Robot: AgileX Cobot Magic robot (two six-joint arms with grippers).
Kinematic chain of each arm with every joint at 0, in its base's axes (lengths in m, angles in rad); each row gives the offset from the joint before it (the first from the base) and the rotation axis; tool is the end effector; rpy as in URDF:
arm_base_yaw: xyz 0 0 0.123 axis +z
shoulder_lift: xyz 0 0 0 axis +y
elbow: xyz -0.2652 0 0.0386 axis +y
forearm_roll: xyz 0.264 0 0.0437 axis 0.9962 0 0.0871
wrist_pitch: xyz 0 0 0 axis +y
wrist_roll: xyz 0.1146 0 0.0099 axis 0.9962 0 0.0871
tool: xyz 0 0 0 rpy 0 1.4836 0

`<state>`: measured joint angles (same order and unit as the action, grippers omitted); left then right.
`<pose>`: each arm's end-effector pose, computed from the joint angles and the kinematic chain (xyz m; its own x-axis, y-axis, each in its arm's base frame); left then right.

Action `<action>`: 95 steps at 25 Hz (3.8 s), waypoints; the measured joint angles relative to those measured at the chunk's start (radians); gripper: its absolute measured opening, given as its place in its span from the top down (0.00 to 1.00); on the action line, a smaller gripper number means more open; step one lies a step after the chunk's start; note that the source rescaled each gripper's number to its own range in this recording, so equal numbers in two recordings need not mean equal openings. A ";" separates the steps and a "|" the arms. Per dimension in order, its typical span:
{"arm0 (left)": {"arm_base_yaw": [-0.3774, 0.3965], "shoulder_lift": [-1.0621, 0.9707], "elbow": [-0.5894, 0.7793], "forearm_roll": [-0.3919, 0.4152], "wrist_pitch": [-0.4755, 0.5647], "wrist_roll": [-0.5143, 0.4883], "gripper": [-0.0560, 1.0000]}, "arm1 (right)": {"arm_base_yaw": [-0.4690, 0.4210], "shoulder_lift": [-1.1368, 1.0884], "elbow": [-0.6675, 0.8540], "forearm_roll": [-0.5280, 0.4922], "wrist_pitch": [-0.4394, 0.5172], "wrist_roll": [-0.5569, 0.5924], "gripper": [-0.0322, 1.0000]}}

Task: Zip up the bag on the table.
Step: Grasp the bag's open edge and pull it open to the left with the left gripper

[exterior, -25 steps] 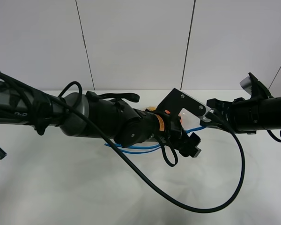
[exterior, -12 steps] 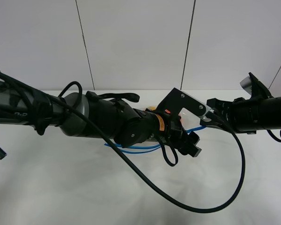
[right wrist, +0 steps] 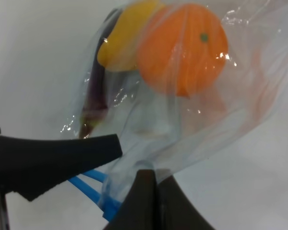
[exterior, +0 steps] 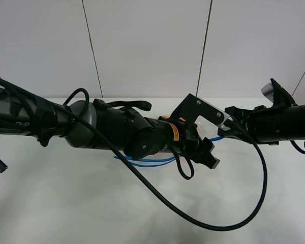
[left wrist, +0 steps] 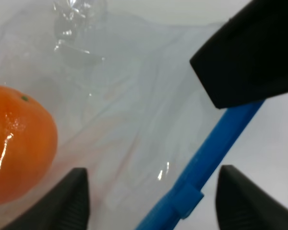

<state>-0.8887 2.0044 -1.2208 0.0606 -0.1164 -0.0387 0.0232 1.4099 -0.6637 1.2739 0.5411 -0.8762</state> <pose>0.2897 -0.3579 0.1289 -0.3288 0.4389 -0.8362 0.7872 0.6166 0.0141 0.2850 0.0634 0.1698 -0.8156 0.2810 -0.5059 -0.0750 0.8155 0.5739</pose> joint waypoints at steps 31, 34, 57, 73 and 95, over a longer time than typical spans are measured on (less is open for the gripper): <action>-0.001 0.000 0.000 0.000 -0.024 0.018 0.94 | 0.000 0.000 0.000 -0.004 -0.005 0.000 0.97; -0.001 0.000 0.000 0.000 -0.021 0.039 0.94 | 0.000 0.000 0.000 -0.004 -0.005 0.000 0.97; -0.002 0.000 -0.003 0.000 0.007 0.103 0.94 | 0.000 0.000 0.000 -0.014 -0.003 -0.001 0.97; 0.026 0.000 -0.006 0.000 0.040 0.157 0.95 | 0.000 0.000 0.000 -0.023 -0.012 -0.001 0.97; 0.064 -0.001 -0.012 0.008 0.096 0.235 0.95 | 0.004 0.000 0.000 -0.022 -0.029 -0.001 0.97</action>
<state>-0.8242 2.0035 -1.2329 0.0686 -0.0201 0.1965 0.0268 1.4099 -0.6637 1.2515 0.5126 -0.8771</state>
